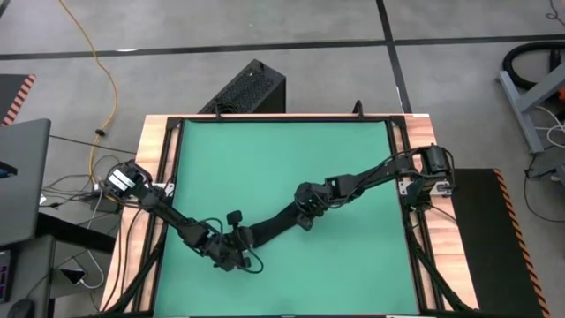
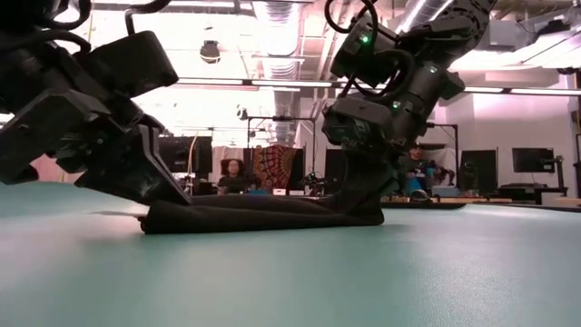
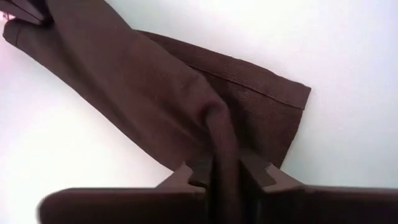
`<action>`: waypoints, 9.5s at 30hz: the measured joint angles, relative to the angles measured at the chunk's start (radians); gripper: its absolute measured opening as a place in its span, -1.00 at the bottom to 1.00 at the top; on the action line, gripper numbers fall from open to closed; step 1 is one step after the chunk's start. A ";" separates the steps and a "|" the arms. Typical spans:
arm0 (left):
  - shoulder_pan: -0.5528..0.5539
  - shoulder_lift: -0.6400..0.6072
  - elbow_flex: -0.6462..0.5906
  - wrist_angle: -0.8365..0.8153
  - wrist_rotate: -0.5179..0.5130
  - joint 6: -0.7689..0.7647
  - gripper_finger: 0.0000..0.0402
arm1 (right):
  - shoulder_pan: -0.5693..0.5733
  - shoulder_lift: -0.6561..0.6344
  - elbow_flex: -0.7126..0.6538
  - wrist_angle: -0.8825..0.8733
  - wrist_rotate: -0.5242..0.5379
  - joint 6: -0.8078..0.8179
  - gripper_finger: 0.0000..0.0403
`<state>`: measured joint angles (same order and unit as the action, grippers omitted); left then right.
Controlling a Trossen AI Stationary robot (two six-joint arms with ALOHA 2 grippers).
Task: Roll towel into tight, uniform cylinder
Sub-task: Roll the black towel, then return to Home Position
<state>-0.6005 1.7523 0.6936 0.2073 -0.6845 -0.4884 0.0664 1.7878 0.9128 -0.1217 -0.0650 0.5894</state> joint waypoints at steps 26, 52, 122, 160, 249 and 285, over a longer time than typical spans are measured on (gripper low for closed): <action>-0.010 -0.001 -0.026 0.020 0.044 0.005 -1.00 | -0.005 -0.228 -0.003 -0.014 0.192 -0.269 -0.32; -0.015 -0.003 -0.024 -0.177 0.044 0.160 -1.00 | 0.048 0.135 -0.200 0.861 0.021 -0.466 -0.89; 0.267 -0.294 -0.285 0.318 0.095 0.243 -1.00 | 0.111 0.227 -0.200 0.943 0.190 -0.351 -0.92; 0.198 0.016 -0.322 0.564 0.093 -0.055 -1.00 | 0.311 0.018 -0.218 0.952 0.606 -0.417 -0.93; 0.423 -1.643 -0.592 0.038 0.190 0.473 -1.00 | 0.180 -1.107 -0.659 0.518 0.509 -0.603 -0.80; 0.422 -1.751 -0.535 -0.238 0.310 0.396 -1.00 | 0.344 -1.786 -0.646 -0.120 0.697 -0.502 -0.80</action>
<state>-0.1783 0.0012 0.1588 -0.0307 -0.3742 -0.0925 0.4105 0.0021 0.2668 -0.2415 0.6319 0.0877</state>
